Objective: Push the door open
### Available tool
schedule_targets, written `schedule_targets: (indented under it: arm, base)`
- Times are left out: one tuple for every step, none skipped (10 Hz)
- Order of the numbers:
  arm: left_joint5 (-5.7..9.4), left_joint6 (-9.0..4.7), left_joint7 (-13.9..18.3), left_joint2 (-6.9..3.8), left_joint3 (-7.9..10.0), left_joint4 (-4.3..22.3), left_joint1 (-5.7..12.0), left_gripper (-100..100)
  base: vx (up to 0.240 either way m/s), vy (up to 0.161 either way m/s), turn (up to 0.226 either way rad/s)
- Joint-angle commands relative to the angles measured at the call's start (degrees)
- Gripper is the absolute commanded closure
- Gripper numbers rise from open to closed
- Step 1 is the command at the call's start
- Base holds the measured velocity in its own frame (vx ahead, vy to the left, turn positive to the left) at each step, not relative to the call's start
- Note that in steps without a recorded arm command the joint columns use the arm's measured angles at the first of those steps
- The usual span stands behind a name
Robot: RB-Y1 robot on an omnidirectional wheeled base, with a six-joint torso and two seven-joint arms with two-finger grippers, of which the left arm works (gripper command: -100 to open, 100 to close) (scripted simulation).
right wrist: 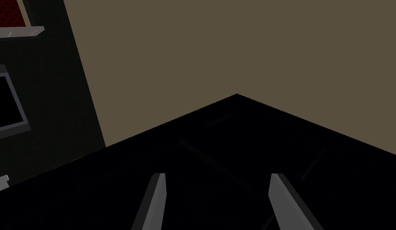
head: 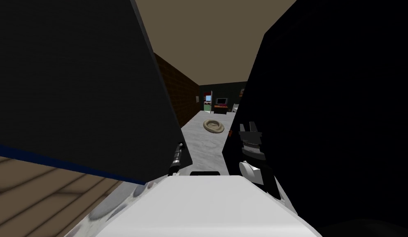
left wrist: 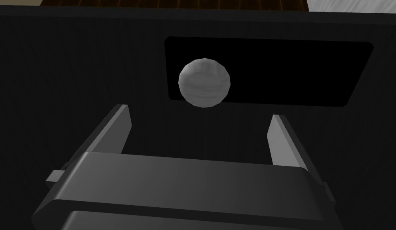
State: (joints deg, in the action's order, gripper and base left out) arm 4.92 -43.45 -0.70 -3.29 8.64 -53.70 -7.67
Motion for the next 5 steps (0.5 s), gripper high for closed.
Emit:
schedule_targets:
  arm:
    - [0.06,-0.37,-0.11,0.19,0.18,0.30,0.07,-100]
    - [0.11,-0.61,-0.18,0.46,0.31,0.50,0.14,-100]
    - [0.14,-0.79,-0.24,0.75,0.41,0.65,0.19,-100]
    - [0.11,-0.62,-0.21,0.64,0.32,0.47,0.03,-100]
    - [0.11,-0.62,-0.21,0.64,0.32,0.47,0.03,100]
  base:
    - [0.200,0.055,-0.023]
    - [0.194,0.055,-0.021]
    - [0.179,0.036,-0.018]
    - [0.069,0.009,0.008]
    - [-0.015,-0.003,-0.007]
